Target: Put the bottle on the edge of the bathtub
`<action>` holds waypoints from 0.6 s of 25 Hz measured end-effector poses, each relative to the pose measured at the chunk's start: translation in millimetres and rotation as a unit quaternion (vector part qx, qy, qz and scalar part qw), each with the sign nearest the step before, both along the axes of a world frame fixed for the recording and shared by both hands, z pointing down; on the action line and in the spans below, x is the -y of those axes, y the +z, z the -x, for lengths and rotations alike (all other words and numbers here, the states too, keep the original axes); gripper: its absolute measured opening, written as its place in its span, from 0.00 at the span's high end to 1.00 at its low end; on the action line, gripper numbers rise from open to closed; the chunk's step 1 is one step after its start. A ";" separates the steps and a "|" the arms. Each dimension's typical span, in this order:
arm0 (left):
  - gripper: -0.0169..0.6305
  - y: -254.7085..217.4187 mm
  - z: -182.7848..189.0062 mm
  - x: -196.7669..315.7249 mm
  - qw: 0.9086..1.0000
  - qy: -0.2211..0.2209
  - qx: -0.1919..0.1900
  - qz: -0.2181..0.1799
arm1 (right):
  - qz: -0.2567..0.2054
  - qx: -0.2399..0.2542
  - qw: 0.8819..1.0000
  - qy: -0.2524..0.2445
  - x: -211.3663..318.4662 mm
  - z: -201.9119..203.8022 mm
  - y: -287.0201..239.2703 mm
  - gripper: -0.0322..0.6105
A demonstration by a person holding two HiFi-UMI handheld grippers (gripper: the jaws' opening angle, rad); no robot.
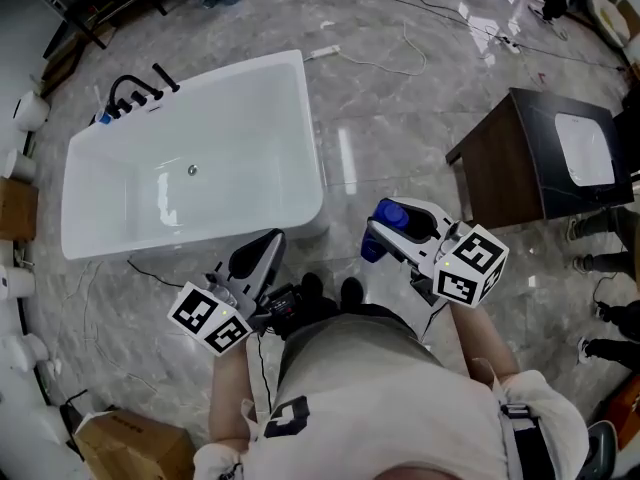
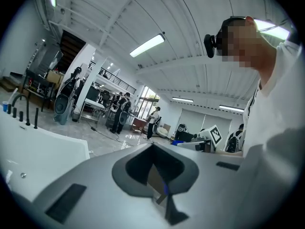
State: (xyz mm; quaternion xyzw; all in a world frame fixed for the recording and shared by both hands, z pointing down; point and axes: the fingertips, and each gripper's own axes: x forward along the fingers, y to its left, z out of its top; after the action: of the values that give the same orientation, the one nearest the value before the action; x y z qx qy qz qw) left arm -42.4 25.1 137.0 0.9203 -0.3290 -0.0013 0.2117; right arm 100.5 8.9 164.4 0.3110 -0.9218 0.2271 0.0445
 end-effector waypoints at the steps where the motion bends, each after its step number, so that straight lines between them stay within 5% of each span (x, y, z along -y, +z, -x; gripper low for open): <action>1: 0.89 -1.3 2.9 4.7 1.000 -0.002 -0.001 -0.005 | 0.001 -0.001 1.000 -0.002 5.6 2.0 1.9 0.69; 15: 0.88 22.2 72.9 48.3 1.000 -0.027 -0.005 0.003 | 0.001 -0.079 0.997 0.009 76.3 56.1 39.6 0.69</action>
State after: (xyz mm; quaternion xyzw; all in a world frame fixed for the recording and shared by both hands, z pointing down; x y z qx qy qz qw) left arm -115.4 -23.2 159.2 0.9105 -0.3523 -0.0102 0.2162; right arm 44.4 -67.4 204.0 0.3365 -0.9122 0.2035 0.1151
